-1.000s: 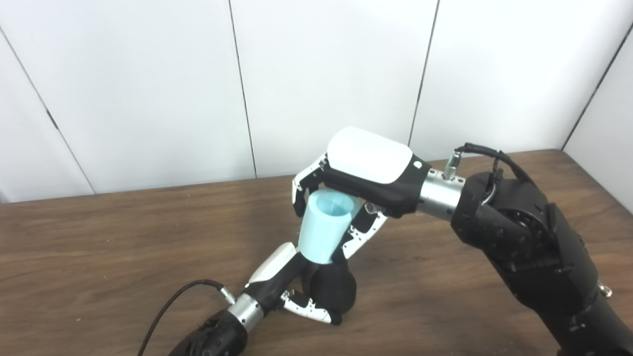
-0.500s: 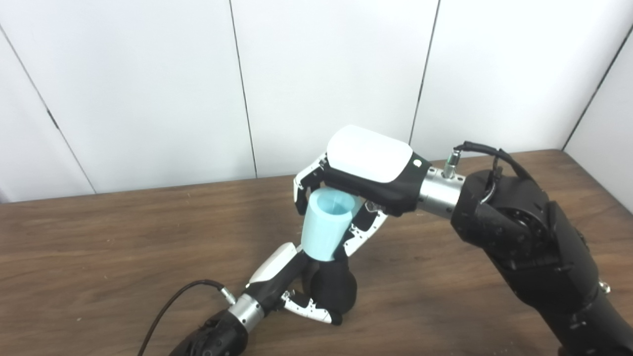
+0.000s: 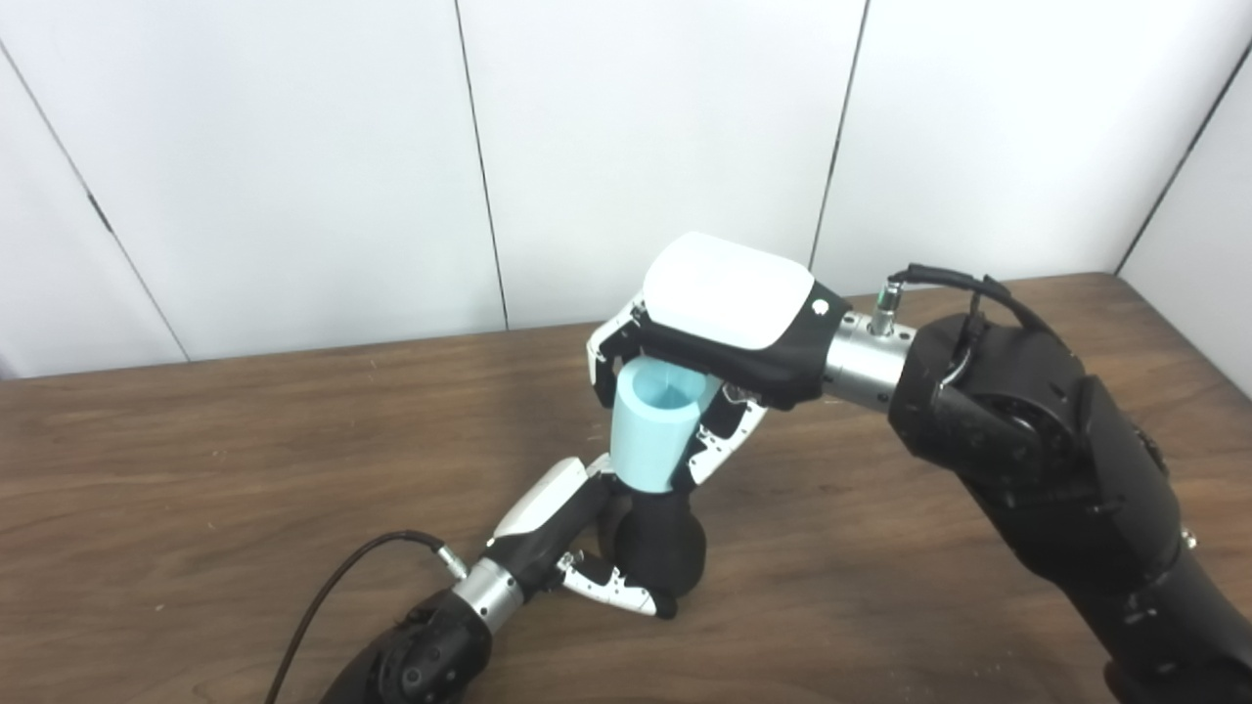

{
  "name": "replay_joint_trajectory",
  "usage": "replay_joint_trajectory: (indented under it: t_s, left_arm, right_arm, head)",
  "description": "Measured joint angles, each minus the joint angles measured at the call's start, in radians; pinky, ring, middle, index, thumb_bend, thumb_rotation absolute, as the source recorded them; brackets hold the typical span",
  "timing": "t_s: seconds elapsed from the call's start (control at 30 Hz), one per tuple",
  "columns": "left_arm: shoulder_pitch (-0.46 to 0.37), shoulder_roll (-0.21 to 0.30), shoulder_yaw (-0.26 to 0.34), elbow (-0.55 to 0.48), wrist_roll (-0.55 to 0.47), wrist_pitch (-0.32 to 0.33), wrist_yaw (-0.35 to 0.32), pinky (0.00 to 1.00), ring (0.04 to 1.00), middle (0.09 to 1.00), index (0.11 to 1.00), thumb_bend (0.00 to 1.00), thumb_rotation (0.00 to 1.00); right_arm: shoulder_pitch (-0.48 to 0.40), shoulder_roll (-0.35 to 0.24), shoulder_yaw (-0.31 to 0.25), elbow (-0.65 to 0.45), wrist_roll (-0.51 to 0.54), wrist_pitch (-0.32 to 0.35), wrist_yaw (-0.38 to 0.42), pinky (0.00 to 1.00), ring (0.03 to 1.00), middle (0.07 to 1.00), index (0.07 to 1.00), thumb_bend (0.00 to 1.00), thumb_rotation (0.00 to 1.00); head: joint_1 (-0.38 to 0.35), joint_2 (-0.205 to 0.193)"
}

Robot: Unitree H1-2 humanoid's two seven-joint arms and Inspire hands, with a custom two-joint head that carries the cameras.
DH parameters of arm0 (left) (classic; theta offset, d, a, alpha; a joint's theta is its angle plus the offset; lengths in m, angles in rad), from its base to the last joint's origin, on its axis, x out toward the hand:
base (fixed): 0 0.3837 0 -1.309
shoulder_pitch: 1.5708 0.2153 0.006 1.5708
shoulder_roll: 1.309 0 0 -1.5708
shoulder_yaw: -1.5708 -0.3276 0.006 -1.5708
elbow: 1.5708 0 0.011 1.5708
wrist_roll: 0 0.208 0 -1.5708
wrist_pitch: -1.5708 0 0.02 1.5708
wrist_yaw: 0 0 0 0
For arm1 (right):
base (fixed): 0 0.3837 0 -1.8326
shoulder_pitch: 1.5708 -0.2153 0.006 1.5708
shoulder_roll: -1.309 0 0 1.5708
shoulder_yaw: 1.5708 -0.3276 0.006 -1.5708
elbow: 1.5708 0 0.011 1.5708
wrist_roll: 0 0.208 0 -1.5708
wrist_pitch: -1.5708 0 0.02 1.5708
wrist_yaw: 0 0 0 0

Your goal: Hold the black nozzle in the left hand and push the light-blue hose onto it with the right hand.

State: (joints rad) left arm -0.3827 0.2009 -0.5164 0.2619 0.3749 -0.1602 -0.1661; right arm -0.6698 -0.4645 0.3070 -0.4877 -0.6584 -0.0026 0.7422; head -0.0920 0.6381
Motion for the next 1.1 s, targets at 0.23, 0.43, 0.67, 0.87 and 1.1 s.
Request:
replay_joint_trajectory:
  t_s: [0.23, 0.43, 0.67, 0.87, 1.1]
  left_arm:
    - [0.002, 0.0, 0.0, -0.004, 0.0, 0.004, 0.0, 1.0, 0.982, 0.818, 0.479, 0.52, 0.07]
    - [0.002, -0.002, -0.003, -0.006, 0.001, 0.009, 0.001, 1.0, 0.981, 0.814, 0.48, 0.52, 0.06]
    - [-0.001, -0.025, -0.012, -0.006, 0.017, 0.03, 0.007, 1.0, 0.975, 0.806, 0.48, 0.52, 0.06]
    - [-0.001, -0.034, -0.014, -0.005, 0.026, 0.037, 0.01, 1.0, 0.982, 0.806, 0.48, 0.52, 0.06]
    - [-0.001, -0.038, -0.014, -0.005, 0.033, 0.038, 0.012, 1.0, 0.988, 0.82, 0.48, 0.52, 0.07]
  right_arm:
    - [0.0, 0.0, 0.012, 0.0, -0.026, -0.006, 0.024, 0.18, 0.234, 0.395, 0.507, 0.52, 0.0]
    - [0.0, -0.002, 0.015, 0.0, -0.03, -0.006, 0.052, 0.18, 0.246, 0.401, 0.508, 0.52, 0.0]
    - [0.006, -0.041, -0.003, 0.0, 0.005, -0.024, 0.054, 0.21, 0.256, 0.401, 0.51, 0.52, 0.0]
    - [0.022, -0.053, -0.041, 0.006, 0.039, -0.067, 0.048, 0.2, 0.26, 0.399, 0.513, 0.52, 0.0]
    - [0.031, -0.053, -0.057, 0.012, 0.052, -0.114, 0.043, 0.18, 0.259, 0.472, 0.482, 0.53, 0.0]
  head:
    - [0.011, 0.002]
    - [0.096, 0.0]
    - [0.199, -0.002]
    - [0.212, -0.003]
    - [0.216, -0.008]
